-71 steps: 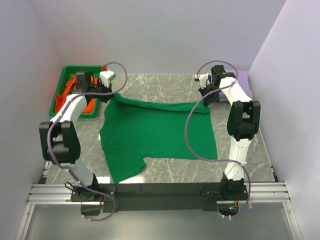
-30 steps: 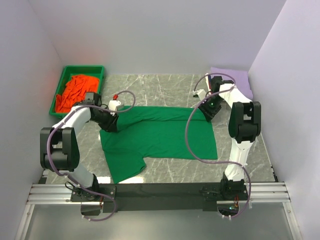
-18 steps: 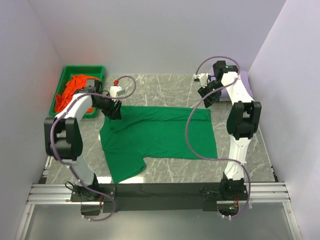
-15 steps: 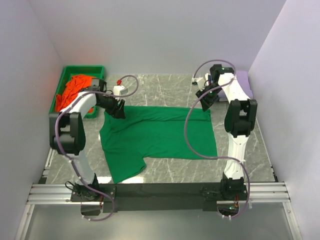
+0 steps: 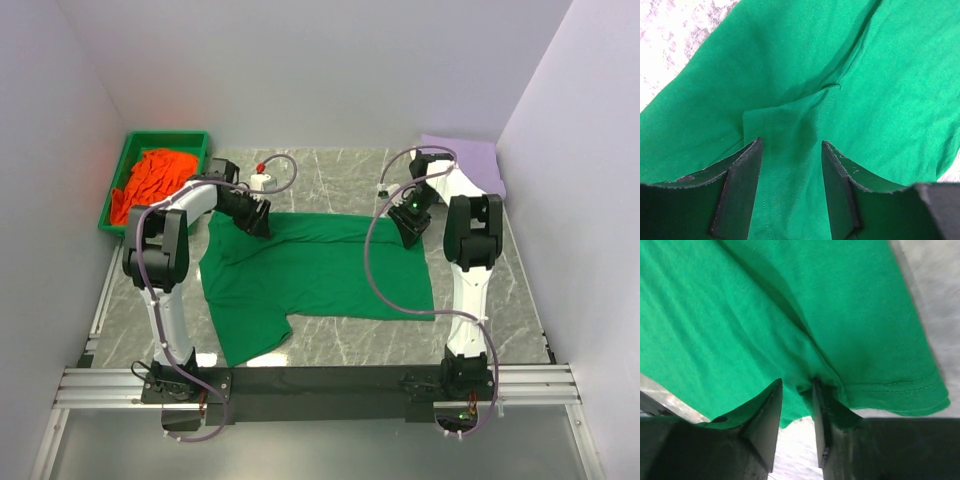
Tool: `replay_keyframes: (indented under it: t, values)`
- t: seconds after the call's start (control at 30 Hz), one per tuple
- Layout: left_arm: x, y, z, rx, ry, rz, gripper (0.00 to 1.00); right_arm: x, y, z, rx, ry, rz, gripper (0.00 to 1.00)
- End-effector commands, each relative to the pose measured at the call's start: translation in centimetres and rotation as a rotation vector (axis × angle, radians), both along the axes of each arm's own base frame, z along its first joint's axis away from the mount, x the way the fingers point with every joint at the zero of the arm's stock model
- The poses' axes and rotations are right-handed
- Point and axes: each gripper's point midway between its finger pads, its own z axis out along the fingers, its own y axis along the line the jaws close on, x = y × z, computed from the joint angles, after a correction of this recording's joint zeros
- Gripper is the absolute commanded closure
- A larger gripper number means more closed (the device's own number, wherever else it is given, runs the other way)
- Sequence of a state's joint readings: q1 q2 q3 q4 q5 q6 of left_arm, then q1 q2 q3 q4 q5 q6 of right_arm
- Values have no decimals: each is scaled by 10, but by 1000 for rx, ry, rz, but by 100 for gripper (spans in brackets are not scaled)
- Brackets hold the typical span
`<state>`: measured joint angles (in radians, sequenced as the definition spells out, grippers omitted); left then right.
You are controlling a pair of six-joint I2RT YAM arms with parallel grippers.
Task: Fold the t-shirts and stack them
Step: Fold the tshirt
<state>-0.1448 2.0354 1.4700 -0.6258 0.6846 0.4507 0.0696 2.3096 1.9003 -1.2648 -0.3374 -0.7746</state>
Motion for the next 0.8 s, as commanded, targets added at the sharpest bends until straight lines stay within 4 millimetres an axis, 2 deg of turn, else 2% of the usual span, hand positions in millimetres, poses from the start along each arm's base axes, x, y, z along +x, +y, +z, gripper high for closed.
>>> replay_keyframes:
  t: [0.0, 0.13, 0.2, 0.3, 0.33, 0.43, 0.47, 0.5, 0.53, 0.6, 0.63, 0.67, 0.77]
  values:
    - [8, -11, 12, -28, -37, -27, 44, -2, -4, 30, -20, -83, 42, 64]
    - [2, -21, 10, -36, -28, -54, 48, -6, -8, 35, -38, -88, 73, 77]
    - [-1, -24, 12, -50, -23, -67, 51, -8, -12, 37, -49, -93, 91, 79]
    - [-10, -32, 15, -55, -25, -105, 60, -8, -17, 38, -75, -116, 115, 80]
    - [-14, -33, 16, -55, -24, -123, 66, -9, -18, 37, -81, -113, 120, 82]
    - [-29, -41, 21, -54, -20, -190, 73, -12, -19, 38, -81, -99, 138, 82]
    - [-32, -41, 22, -54, -19, -187, 71, -11, -19, 41, -70, -103, 132, 82]
    - [-26, -37, 26, -61, -35, -160, 69, -10, -18, 43, -63, -110, 129, 82]
    - [-23, -36, 34, -71, -46, -131, 60, -6, -16, 49, -53, -128, 117, 81]
    - [-6, -26, 41, -51, -81, -90, 53, -2, -10, 55, -19, -135, 91, 78]
    - [0, -23, 39, -45, -77, -70, 50, 4, -7, 58, -8, -149, 80, 73]
    - [12, -20, 47, -49, -99, -57, 49, 4, -5, 60, 4, -135, 59, 70]
    - [28, -12, 46, -53, -92, -20, 46, 10, 3, 58, 33, -119, 20, 61]
